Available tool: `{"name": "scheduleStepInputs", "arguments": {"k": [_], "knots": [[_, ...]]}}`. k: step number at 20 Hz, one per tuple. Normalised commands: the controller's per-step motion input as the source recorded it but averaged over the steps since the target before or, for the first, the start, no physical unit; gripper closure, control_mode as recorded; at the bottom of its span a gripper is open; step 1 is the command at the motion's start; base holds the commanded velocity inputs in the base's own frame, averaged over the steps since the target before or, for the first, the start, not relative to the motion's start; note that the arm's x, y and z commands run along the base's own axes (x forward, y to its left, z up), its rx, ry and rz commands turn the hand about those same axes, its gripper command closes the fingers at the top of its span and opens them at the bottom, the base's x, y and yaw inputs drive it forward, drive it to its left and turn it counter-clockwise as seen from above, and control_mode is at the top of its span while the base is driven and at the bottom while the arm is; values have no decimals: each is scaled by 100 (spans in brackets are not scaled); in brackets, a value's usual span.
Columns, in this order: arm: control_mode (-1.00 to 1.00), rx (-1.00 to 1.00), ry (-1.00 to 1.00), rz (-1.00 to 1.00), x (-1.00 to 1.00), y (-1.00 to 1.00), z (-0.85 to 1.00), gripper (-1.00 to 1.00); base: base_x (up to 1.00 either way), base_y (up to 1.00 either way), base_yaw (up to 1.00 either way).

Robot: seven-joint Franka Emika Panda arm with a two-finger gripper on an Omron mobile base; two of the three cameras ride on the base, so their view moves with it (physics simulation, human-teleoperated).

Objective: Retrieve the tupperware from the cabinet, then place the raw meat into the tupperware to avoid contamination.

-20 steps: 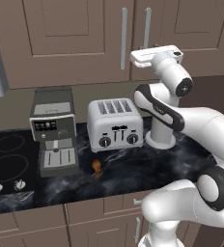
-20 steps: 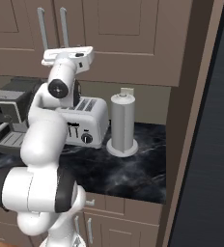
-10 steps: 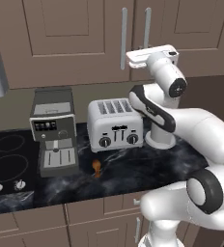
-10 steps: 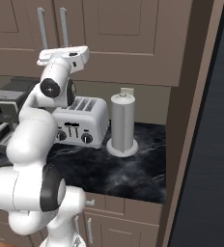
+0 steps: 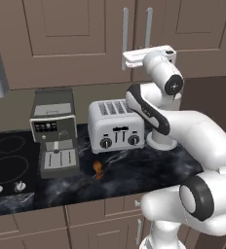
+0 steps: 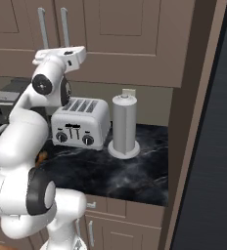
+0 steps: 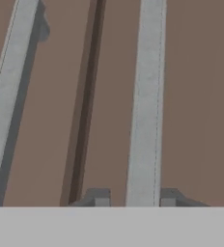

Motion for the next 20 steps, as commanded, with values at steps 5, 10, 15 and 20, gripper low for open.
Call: {"name": "scheduleStepInputs", "arguments": {"k": [5,10,15,20], "knots": [[-100,0,10,0,-16,-4,0,100,0,0,0],[-100,0,9,0,-39,-19,0,100,0,0,0],[-100,0,8,0,-42,-22,0,100,0,0,0],[-100,0,8,-2,-43,-24,0,100,0,0,0]]}}
